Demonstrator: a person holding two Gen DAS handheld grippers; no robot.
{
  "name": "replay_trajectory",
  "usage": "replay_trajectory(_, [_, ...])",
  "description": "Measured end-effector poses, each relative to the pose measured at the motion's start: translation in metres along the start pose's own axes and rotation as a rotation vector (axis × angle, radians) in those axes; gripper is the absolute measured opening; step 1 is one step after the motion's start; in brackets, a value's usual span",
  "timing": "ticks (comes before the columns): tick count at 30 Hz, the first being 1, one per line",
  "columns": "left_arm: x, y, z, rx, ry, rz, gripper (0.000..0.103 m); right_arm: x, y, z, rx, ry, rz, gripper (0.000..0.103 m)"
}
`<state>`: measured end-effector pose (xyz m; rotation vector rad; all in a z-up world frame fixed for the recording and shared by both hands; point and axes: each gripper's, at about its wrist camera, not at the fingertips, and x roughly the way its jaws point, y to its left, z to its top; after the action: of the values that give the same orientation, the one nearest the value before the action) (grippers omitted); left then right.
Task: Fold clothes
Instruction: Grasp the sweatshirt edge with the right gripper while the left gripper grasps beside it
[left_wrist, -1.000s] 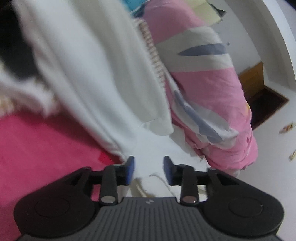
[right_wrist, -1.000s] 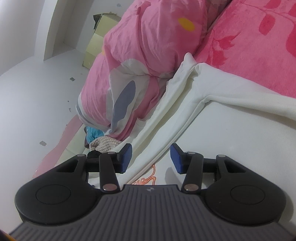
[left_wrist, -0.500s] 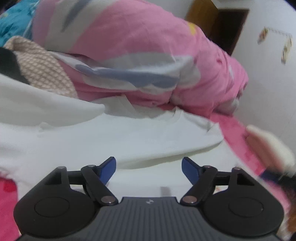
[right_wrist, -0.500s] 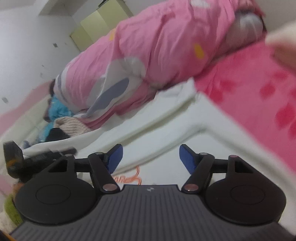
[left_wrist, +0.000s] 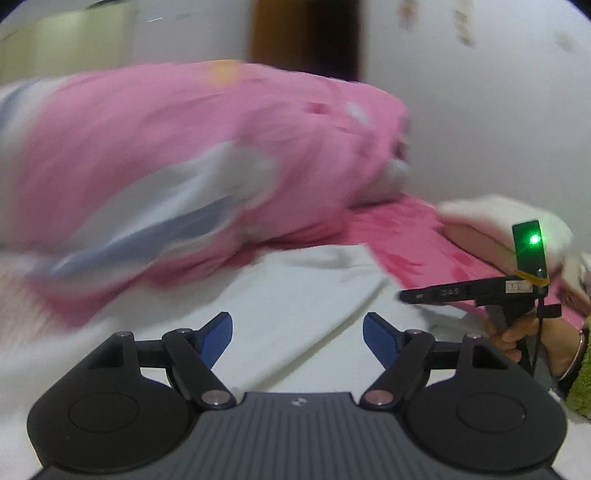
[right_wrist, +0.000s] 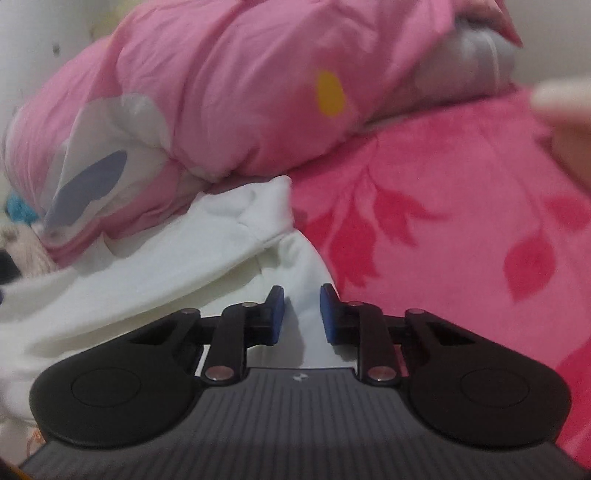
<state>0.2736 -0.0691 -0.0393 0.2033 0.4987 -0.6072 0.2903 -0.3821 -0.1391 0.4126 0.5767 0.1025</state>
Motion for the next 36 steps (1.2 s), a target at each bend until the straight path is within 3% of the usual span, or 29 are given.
replay_trajectory(2, [0.035, -0.026, 0.014, 0.101, 0.02, -0.025, 0.078, -0.004, -0.018, -0.001, 0.088, -0.017, 0.075, 0.018])
replay_trajectory(5, [0.085, -0.066, 0.026, 0.262, 0.068, -0.063, 0.065, -0.003, -0.045, -0.007, 0.243, -0.025, 0.18, 0.011])
replay_trajectory(10, [0.145, -0.107, 0.03, 0.494, 0.109, -0.007, 0.053, -0.003, -0.053, -0.009, 0.304, -0.019, 0.228, 0.008])
replay_trajectory(13, [0.164, -0.104, 0.031, 0.529, 0.129, 0.034, 0.028, -0.002, -0.052, -0.009, 0.307, -0.019, 0.23, 0.008])
replay_trajectory(14, [0.169, -0.099, 0.033, 0.52, 0.138, 0.044, 0.01, -0.002, -0.052, -0.009, 0.308, -0.019, 0.23, 0.008])
replay_trajectory(15, [0.173, -0.092, 0.036, 0.493, 0.145, 0.047, 0.007, -0.002, -0.052, -0.009, 0.309, -0.019, 0.23, 0.008])
replay_trajectory(16, [0.173, -0.078, 0.042, 0.397, 0.151, 0.026, 0.006, -0.002, -0.052, -0.009, 0.309, -0.018, 0.23, 0.008])
replay_trajectory(21, [0.171, 0.021, 0.061, -0.255, 0.161, -0.107, 0.003, -0.003, -0.052, -0.009, 0.31, -0.017, 0.228, 0.008])
replay_trajectory(24, [0.167, 0.068, 0.053, -0.483, 0.152, -0.092, 0.002, -0.003, -0.053, -0.009, 0.311, -0.017, 0.228, 0.008])
replay_trajectory(26, [0.16, 0.07, 0.058, -0.459, 0.142, -0.097, 0.002, -0.003, -0.052, -0.009, 0.31, -0.017, 0.226, 0.008])
replay_trajectory(28, [0.153, 0.061, 0.068, -0.378, 0.134, -0.109, 0.01, -0.002, -0.052, -0.008, 0.31, -0.017, 0.224, 0.008])
replay_trajectory(30, [0.152, 0.032, 0.085, -0.223, 0.139, -0.117, 0.041, -0.002, -0.052, -0.009, 0.309, -0.018, 0.224, 0.008])
replay_trajectory(31, [0.157, 0.015, 0.093, -0.156, 0.16, -0.107, 0.047, -0.002, -0.052, -0.009, 0.309, -0.018, 0.224, 0.008])
replay_trajectory(36, [0.214, -0.053, 0.108, 0.053, 0.38, -0.001, 0.05, -0.002, -0.052, -0.009, 0.308, -0.02, 0.225, 0.008])
